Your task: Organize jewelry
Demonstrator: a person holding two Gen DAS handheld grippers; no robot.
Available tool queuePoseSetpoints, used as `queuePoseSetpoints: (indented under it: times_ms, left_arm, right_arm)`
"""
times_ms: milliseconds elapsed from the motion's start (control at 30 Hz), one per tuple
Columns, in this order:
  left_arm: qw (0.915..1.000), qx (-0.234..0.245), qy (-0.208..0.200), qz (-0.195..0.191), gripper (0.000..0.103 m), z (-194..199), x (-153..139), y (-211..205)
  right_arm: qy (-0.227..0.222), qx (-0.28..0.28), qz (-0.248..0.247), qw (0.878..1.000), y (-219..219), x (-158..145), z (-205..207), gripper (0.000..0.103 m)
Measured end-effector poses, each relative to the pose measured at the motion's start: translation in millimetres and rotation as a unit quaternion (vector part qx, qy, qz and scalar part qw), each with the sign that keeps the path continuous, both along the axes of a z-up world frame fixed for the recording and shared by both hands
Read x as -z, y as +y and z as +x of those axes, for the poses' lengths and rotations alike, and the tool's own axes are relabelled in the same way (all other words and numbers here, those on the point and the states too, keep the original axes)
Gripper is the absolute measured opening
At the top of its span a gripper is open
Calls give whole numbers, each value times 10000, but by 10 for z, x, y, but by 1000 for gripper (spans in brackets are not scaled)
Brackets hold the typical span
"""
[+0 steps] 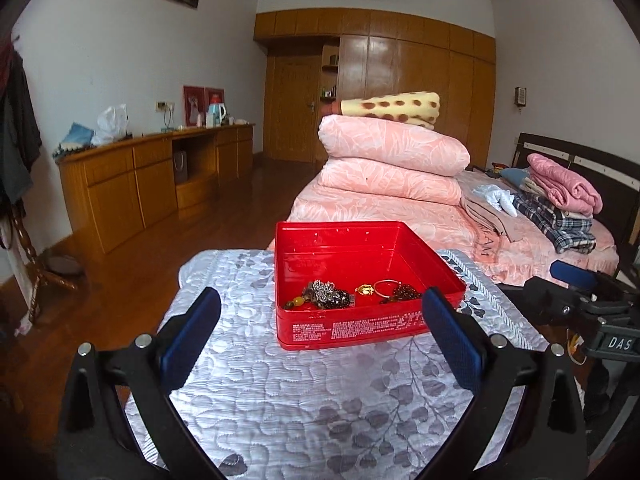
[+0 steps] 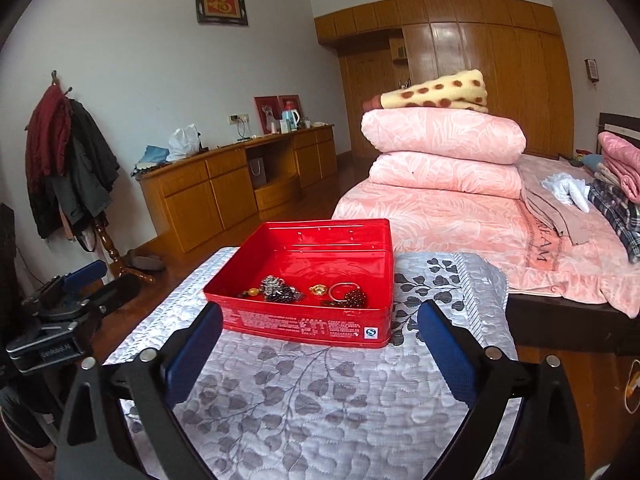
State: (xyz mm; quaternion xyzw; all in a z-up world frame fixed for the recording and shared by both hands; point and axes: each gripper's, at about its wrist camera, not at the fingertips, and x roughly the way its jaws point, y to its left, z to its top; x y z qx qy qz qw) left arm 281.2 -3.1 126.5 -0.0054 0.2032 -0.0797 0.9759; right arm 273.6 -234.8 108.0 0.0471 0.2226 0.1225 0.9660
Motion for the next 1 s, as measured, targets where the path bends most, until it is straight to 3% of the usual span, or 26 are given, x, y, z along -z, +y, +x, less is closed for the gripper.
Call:
queuePoseSetpoints:
  times_ms: [333,1000]
  left_arm:
    - [9994,97,-279,205,97,-372,-136,-138]
    - [9974,153,-682,154,97,-766,-341,-171]
  right_arm:
    - [-276,-23,-74,9996,60,-157,-331,96]
    - [-669,-122,-259,9973,167,-362,-688,96]
